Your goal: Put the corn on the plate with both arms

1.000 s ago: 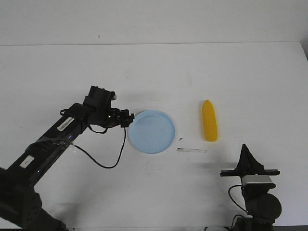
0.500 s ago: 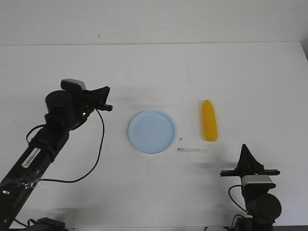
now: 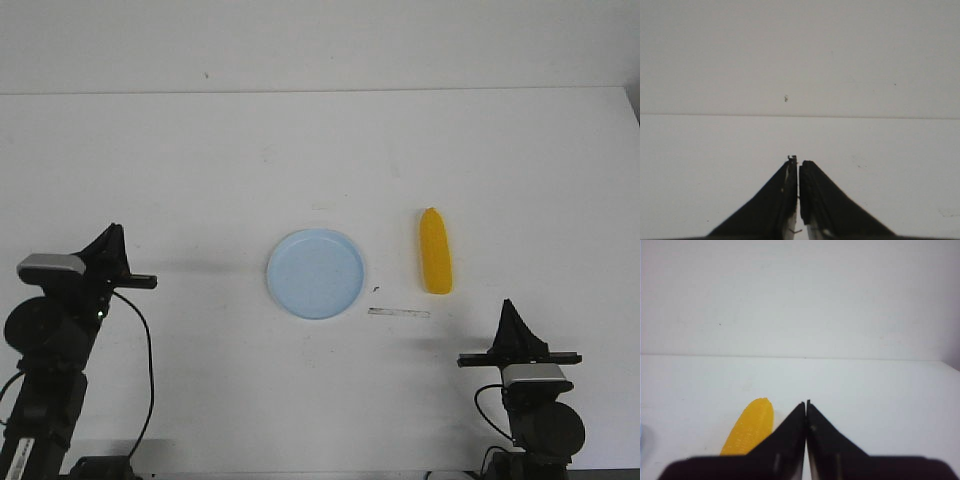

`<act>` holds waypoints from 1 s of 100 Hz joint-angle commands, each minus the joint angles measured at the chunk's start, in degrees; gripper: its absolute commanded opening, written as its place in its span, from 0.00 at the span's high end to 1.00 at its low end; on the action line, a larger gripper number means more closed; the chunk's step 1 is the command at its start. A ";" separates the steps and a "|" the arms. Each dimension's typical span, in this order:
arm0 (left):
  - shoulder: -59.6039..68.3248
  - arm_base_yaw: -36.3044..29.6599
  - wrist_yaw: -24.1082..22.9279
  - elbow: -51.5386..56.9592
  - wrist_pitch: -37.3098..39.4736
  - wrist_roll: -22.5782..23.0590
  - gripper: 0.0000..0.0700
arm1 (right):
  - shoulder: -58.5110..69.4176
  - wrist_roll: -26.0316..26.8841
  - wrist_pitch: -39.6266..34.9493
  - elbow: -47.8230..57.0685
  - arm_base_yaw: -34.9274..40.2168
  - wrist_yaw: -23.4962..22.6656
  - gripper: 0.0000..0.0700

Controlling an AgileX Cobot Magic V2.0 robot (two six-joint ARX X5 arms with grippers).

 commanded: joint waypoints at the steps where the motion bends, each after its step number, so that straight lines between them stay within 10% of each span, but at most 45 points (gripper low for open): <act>1: -2.78 0.04 0.09 -1.79 0.63 1.84 1.00 | 0.00 -0.07 0.55 -0.09 -0.11 0.04 1.00; 100: -21.09 -1.55 -4.57 -18.01 -0.22 0.90 1.00 | 0.00 -0.07 0.55 -0.09 -0.11 0.02 1.00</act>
